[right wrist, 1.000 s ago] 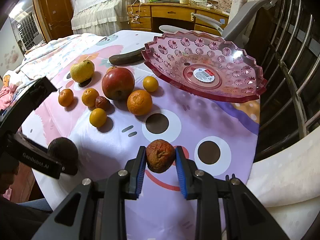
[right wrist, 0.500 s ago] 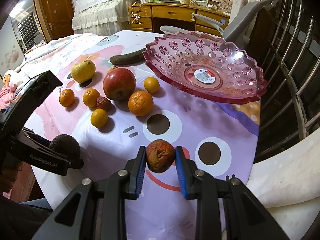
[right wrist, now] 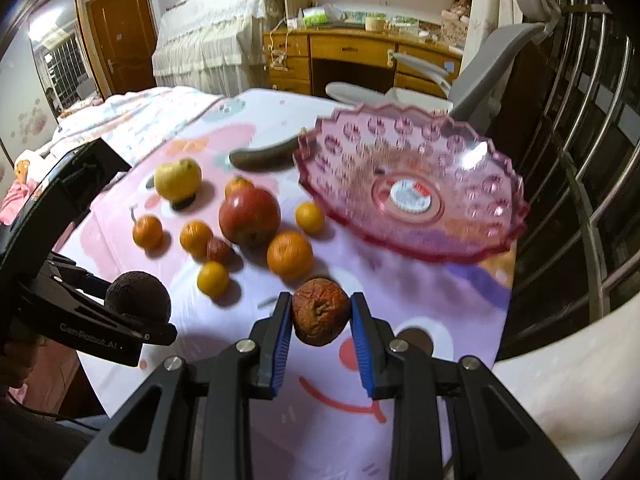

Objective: Organize fruits
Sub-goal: 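Lift and carry the avocado and brown fruit toward the pink glass bowl, then lower both fruits into the pink bowl and open both grippers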

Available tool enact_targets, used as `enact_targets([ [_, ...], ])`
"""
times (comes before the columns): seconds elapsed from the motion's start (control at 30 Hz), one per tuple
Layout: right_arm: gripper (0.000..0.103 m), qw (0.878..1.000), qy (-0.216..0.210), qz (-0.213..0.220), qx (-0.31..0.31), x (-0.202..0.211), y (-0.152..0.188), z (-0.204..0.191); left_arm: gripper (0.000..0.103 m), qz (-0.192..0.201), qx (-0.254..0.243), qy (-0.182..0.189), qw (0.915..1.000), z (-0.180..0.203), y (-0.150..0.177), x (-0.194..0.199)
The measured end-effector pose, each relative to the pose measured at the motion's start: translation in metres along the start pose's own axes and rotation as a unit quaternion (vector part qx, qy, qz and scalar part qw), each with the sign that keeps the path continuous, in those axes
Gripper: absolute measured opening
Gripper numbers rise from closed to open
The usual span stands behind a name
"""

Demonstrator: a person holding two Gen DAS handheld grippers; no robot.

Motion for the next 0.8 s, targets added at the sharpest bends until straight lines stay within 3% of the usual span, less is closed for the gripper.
enact_targets([
  [0.13,0.029,1.0,0.002,0.024,0.001,0.009,-0.02,0.006,0.081,0.038,-0.012,0.001,0.9992,0.009,-0.023,0.033],
  [0.37,0.029,0.998,0.014,0.06,-0.006,0.017,-0.05,0.025,0.081,0.113,-0.045,0.013,0.9925,0.04,-0.092,0.083],
  [0.63,0.029,0.997,0.026,0.07,-0.027,0.008,-0.073,0.06,0.081,0.166,-0.051,0.03,0.9843,0.082,-0.157,0.099],
  [0.8,0.029,0.997,0.021,0.062,-0.036,-0.007,-0.083,0.083,0.081,0.157,-0.06,0.026,0.9854,0.103,-0.188,0.076],
])
Point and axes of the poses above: each gripper's, at about its wrist camera, not at the fingertips, and x roughly against the way its jaws point, z to its right, y to its underside, the point moved 8 cm from there along -x, roughly the way its jaws point, and after that the axes turned 5 degrees about -x, right-handed, at the moved point
